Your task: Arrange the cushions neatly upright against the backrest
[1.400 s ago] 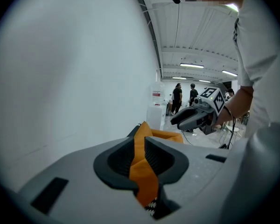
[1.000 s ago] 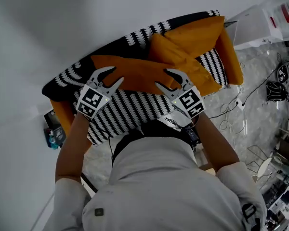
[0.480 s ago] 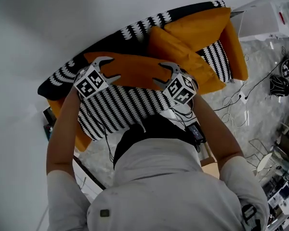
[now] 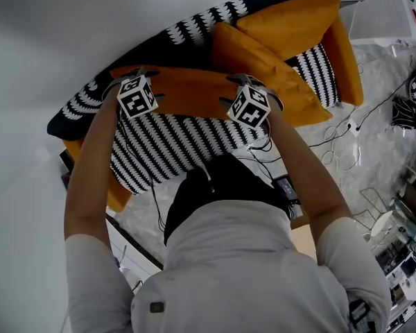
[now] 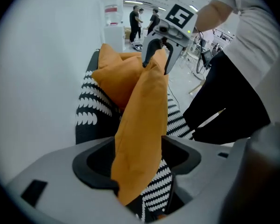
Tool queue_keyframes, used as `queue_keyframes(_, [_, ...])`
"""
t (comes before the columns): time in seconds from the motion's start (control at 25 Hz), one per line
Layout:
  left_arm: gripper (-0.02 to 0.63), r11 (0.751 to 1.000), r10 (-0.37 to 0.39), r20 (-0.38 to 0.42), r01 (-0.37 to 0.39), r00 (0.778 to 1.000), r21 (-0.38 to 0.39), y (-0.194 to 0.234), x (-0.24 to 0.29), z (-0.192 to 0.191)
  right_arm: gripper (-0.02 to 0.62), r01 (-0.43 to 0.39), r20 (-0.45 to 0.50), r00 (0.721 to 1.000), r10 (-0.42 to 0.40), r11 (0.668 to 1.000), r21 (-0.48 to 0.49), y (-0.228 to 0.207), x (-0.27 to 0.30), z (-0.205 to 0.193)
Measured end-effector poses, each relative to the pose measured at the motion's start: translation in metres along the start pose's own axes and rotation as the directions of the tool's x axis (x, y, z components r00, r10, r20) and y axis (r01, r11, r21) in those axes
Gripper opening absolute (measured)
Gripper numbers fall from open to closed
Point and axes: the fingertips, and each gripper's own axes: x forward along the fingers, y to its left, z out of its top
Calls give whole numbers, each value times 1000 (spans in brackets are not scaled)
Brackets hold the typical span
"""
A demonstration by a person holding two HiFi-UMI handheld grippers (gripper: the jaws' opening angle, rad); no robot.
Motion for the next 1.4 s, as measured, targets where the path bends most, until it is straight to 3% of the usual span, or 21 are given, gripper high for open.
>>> queue_keyframes(0.44, [308,996,-64,-177,74,982,47,7,59,-33,272,-26,-118,993,28,999,20,-6,47,-26])
queue_keyframes(0.56, [246,997,-68,-163,75,984,37,6,63,-33,265,-19,-118,993,22,999,30,-7,49,-28])
queue_keyframes(0.8, [123,997,-68,-126,71,990,18,1,61,-36,122,-15,-123,992,13,1000,-17,0,48,-25])
queue_keyframes(0.96, [67,998,-66,-120,68,991,10,-9,55,-39,75,-11,-115,993,5,999,-53,9,44,-22])
queue_keyframes(1.4, [40,997,-74,-89,73,993,-22,-73,24,-71,57,3,-89,996,-15,991,-132,64,28,2])
